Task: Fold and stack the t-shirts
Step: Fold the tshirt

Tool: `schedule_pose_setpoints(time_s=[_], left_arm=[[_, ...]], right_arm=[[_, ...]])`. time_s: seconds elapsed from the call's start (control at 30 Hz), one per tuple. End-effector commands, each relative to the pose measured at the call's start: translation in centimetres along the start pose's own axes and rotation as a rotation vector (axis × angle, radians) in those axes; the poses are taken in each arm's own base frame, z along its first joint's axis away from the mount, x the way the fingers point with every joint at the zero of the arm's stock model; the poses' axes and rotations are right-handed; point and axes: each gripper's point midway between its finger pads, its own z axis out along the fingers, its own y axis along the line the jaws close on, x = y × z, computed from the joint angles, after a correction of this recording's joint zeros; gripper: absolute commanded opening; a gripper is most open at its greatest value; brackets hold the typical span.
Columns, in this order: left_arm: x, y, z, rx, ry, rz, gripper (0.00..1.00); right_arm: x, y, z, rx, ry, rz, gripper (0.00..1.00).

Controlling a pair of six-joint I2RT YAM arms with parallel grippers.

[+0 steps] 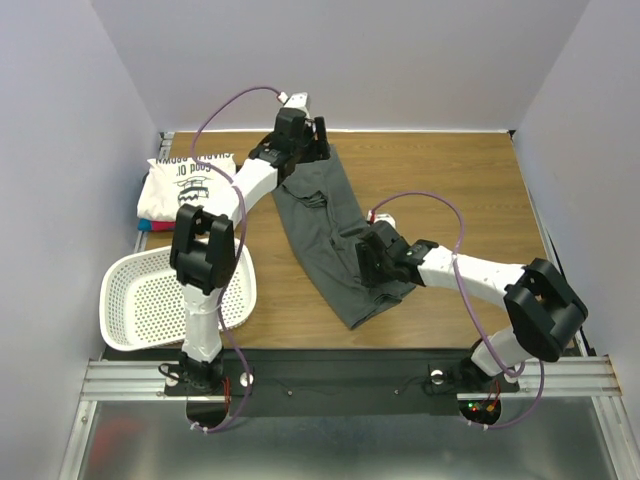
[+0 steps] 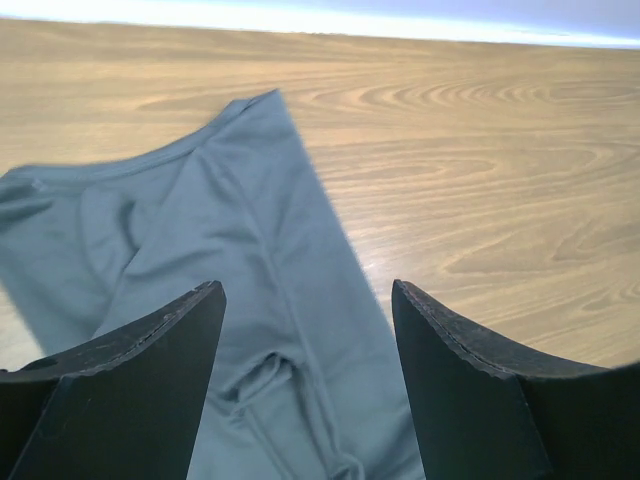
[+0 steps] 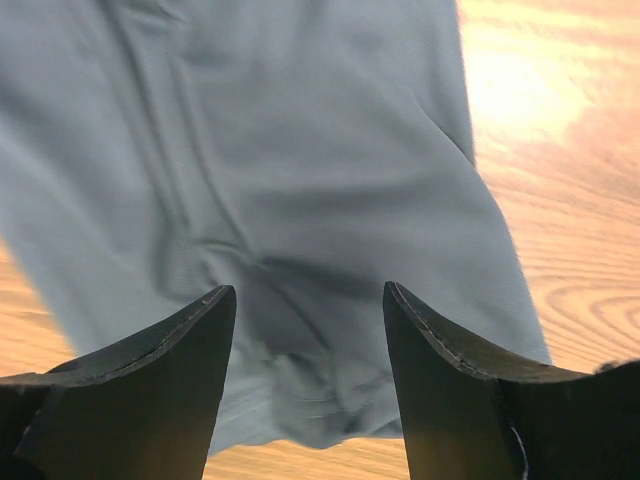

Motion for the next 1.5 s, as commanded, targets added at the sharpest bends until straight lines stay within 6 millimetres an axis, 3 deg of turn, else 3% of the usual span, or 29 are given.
schedule_pose_setpoints(time_s=[0.0,0.1,0.37,0.57,0.7,0.9,1.17,1.27,1.47], left_arm=[[5.7,4.0,1.5,-0.102,0.117,-0.029,0.79],[8.1,4.7,2.5,-0.115,0.163,-0.035,0.79],[12.2,7.7,4.3,-0.201,0.238,-0.052,0.80],[13.6,7.2,5.6,-0.161,0.260,-0.057,0.79],[14.4,4.7,6.6,-0.086,0.273,-0.028,0.79],[13.4,-0.1,8.8,0.031,0.244,0.021,0.79],[12.8,-3.2,10.6,0.118,0.224,0.070,0.79],[11.7,-3.9,10.6,0.135,0.202,0.076,0.79],[7.6,-5.9,9.6,0.179,0.127,0.086,0.80]], right_arm=[[-0.7,-0.5,0.5,0.012,-0.066,-0.027,0.66],[0.5,-0.7,0.7,-0.002,-0.048,-0.019,0.66],[3.9,-1.1,0.5,-0.036,0.009,0.047,0.66],[5.7,-0.1,0.0,-0.102,0.070,0.103,0.66],[6.0,1.1,-0.6,-0.151,0.085,0.116,0.66],[5.9,3.2,-1.7,-0.225,0.094,0.129,0.66],[6.9,5.2,-1.4,-0.240,0.131,0.076,0.66],[6.8,6.4,-1.7,-0.256,0.125,0.049,0.66],[6.8,7.9,-2.6,-0.253,0.115,0.023,0.66]])
